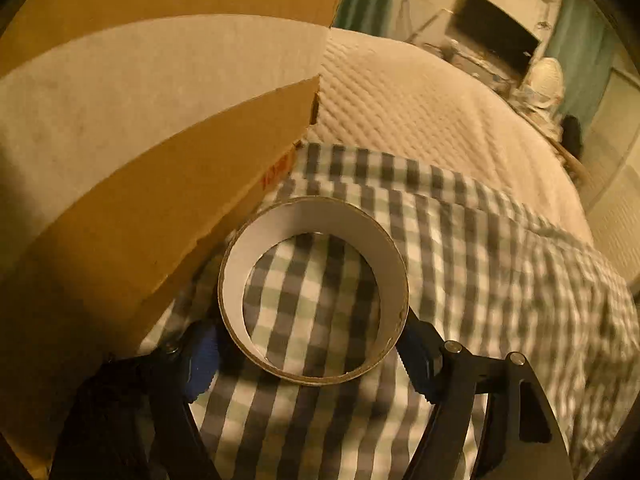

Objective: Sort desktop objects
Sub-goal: 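Grasp the white tape roll by its rim with the left tool, then carry the tape roll into the cardboard box and open the left tool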

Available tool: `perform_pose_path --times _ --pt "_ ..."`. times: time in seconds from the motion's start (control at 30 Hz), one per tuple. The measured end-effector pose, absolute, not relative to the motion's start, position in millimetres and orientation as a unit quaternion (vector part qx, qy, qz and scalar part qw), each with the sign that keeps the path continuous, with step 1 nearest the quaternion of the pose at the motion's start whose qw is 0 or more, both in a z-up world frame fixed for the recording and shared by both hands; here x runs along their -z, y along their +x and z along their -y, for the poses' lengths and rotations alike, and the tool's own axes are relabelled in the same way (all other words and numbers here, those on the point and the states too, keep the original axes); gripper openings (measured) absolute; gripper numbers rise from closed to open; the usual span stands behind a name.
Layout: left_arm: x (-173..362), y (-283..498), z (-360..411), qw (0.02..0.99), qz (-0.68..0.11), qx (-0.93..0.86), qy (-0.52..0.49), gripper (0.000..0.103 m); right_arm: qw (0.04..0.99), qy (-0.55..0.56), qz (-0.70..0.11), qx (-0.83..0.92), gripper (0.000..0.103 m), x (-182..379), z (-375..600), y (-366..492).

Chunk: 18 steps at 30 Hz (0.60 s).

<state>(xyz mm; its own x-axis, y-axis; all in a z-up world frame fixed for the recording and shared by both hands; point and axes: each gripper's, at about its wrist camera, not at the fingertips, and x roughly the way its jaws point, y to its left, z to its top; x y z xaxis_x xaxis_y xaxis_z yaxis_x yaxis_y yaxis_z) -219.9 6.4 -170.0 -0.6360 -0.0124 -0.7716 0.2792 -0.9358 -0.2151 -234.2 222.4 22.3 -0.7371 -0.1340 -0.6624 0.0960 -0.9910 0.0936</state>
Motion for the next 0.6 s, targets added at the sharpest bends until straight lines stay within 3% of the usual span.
perform_pose_path --times 0.2,0.6 --pt "139 -170 -8 -0.001 -0.184 0.901 0.394 0.078 0.038 0.355 0.013 0.934 0.102 -20 -221 -220" --pt "-14 -99 2 -0.071 -0.070 0.955 0.278 0.078 0.077 0.322 -0.003 0.943 0.102 -76 -174 -169"
